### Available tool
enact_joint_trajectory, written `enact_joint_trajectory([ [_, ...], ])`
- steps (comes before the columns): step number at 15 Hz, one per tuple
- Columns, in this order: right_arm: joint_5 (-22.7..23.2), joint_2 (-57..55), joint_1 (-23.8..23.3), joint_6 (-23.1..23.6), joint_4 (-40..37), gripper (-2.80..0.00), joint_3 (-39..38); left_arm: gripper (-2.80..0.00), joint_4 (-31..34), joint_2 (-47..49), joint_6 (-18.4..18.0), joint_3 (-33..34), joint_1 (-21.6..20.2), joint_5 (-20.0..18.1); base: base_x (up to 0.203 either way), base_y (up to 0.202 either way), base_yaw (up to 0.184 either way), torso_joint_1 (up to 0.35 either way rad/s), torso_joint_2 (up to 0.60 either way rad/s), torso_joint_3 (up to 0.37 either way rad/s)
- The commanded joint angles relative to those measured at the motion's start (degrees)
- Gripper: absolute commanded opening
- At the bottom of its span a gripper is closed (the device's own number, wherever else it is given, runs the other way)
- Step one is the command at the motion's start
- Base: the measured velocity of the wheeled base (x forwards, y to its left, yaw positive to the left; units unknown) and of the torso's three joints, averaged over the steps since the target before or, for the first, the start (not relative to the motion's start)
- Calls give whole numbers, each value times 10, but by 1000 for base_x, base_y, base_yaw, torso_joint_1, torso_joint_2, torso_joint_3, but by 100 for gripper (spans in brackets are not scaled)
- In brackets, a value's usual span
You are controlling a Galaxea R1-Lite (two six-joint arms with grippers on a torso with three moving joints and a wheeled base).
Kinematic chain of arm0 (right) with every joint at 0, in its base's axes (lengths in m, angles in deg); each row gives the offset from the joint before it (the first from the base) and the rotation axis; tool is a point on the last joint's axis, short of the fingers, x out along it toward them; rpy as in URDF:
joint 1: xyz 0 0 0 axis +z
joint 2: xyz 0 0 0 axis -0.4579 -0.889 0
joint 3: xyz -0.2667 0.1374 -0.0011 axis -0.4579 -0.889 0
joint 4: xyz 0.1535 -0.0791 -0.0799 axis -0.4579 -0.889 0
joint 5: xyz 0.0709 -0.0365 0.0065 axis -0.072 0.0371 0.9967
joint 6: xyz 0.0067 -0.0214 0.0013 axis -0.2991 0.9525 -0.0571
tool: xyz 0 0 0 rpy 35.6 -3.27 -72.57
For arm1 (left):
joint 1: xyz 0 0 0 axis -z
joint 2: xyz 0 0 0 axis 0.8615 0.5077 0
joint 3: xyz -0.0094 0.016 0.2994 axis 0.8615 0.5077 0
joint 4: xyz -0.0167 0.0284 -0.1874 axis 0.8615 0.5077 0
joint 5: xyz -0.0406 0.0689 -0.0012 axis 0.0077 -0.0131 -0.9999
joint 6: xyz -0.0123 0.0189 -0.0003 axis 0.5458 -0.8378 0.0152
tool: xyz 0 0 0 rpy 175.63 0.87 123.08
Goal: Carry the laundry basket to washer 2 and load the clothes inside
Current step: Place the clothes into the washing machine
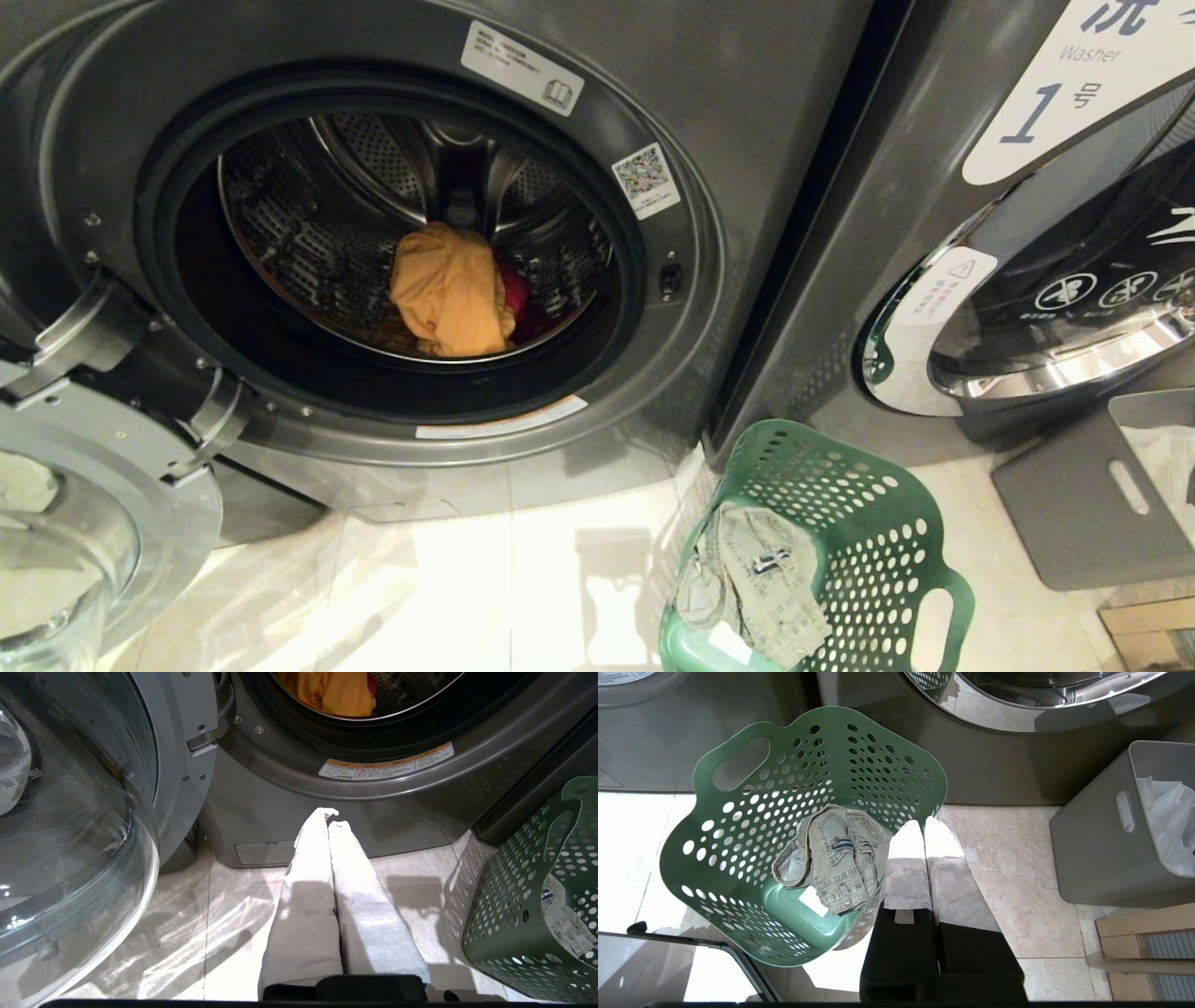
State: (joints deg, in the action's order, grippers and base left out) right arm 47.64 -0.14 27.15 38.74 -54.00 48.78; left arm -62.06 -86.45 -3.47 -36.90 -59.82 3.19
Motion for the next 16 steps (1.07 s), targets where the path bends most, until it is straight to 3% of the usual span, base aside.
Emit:
enact_joint_trajectory([
  [1,0,0,0,1,0,-280,0,-280,0,1,0,23,0,0,0,0,0,0,0,0],
  [16,0,0,0,1,0,-280,0,-280,0,0,0,23,0,0,0,0,0,0,0,0],
])
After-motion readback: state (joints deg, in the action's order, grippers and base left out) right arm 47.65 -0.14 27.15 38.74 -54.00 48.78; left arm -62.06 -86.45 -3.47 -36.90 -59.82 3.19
